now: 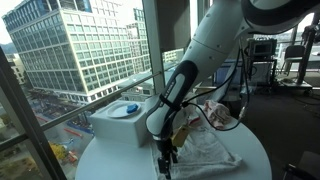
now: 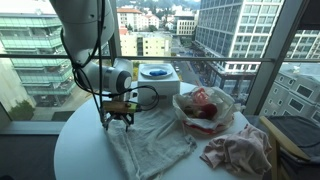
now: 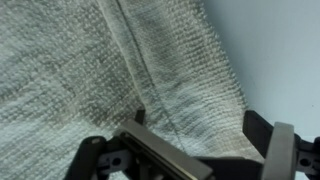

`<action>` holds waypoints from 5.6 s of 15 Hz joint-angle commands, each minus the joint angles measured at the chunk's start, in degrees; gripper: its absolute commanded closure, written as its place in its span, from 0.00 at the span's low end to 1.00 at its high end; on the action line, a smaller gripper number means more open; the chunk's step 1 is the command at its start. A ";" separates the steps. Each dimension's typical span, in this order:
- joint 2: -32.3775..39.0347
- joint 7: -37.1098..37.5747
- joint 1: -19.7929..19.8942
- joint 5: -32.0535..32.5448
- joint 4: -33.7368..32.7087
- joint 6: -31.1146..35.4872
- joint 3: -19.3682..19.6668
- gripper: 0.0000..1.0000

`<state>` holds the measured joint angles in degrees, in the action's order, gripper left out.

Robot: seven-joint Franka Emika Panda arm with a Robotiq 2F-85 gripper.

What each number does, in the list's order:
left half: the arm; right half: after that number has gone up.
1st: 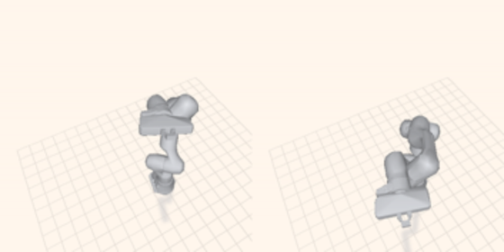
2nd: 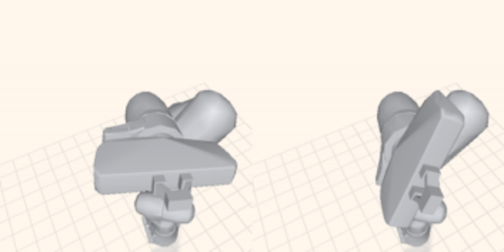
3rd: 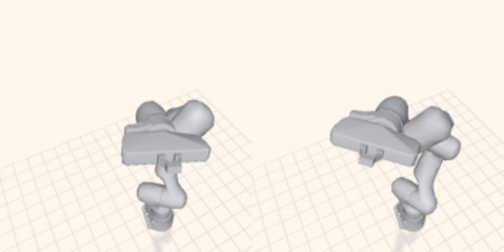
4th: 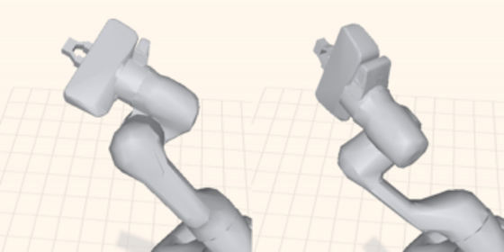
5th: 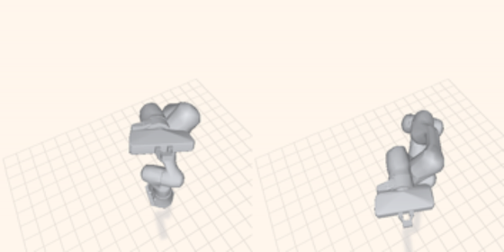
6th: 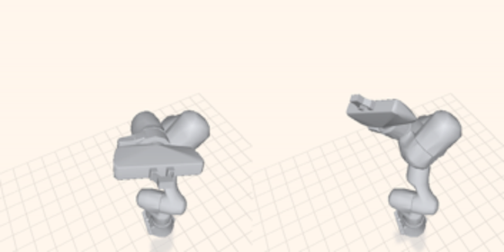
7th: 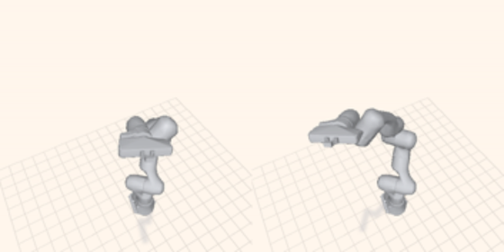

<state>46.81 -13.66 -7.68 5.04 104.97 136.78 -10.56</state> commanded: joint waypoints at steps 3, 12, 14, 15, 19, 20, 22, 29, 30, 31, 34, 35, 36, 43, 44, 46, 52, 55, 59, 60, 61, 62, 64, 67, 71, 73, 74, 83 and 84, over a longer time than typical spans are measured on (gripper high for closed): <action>-2.37 -0.35 1.08 -3.02 1.80 -2.35 -2.12 0.00; -2.12 0.33 1.87 -8.00 -0.10 -8.09 -2.24 0.00; -1.52 1.01 1.67 -7.59 -0.27 -7.63 -1.49 0.27; -1.40 0.94 1.71 -7.52 -0.22 -7.46 -1.38 0.33; -1.76 0.53 1.84 -7.66 0.27 -6.76 -1.57 0.66; -1.88 0.69 1.68 -7.48 0.45 -6.51 -1.46 0.73; -2.22 0.78 1.51 -7.28 0.90 -5.84 -1.41 0.88; -4.66 2.83 1.06 -7.51 2.58 -6.21 -1.36 0.99; -5.94 3.26 0.94 -7.58 3.63 -6.25 -1.53 0.99; -7.00 3.63 0.70 -7.39 4.55 -6.05 -1.53 0.99; -10.33 5.25 0.32 -8.09 7.96 -7.51 -1.90 0.99; -11.23 5.33 0.39 -8.51 9.12 -8.32 -2.24 0.99; -11.84 5.29 0.51 -8.90 10.32 -9.33 -2.55 0.99; -10.58 3.05 0.86 -10.38 15.59 -4.04 -3.29 0.95; -10.66 2.81 0.72 -10.24 16.52 -1.83 -3.53 0.96; -10.89 3.15 0.11 -9.75 17.93 2.26 -3.97 0.95; -10.09 7.08 -0.82 -11.47 17.64 2.44 -5.76 0.95; -9.66 8.09 -1.12 -13.25 17.32 2.38 -6.20 0.95; -9.81 10.76 -2.55 -12.76 17.43 3.60 -4.89 0.66; -9.98 11.91 -2.98 -12.54 17.49 3.74 -4.45 0.59; -10.12 13.01 -3.29 -12.48 17.51 3.83 -4.11 0.50; -10.29 13.74 -3.36 -12.63 17.52 3.65 -4.02 0.43; -11.24 15.29 -3.89 -12.14 18.10 4.22 -3.35 0.27; -12.70 15.72 -2.90 -12.87 18.93 4.79 -3.12 0.05; -17.79 19.57 -3.07 -11.57 22.53 7.19 0.78 0.00; -21.68 21.45 -2.91 -11.18 25.15 7.89 2.86 0.00; -23.46 22.55 -3.01 -10.77 26.28 8.12 4.01 0.00; -40.47 38.25 -3.52 4.82 35.30 5.56 10.89 0.00; -35.72 34.48 -1.90 1.89 32.23 6.13 9.36 0.00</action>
<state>11.03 20.80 -10.26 6.81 137.29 143.00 -0.53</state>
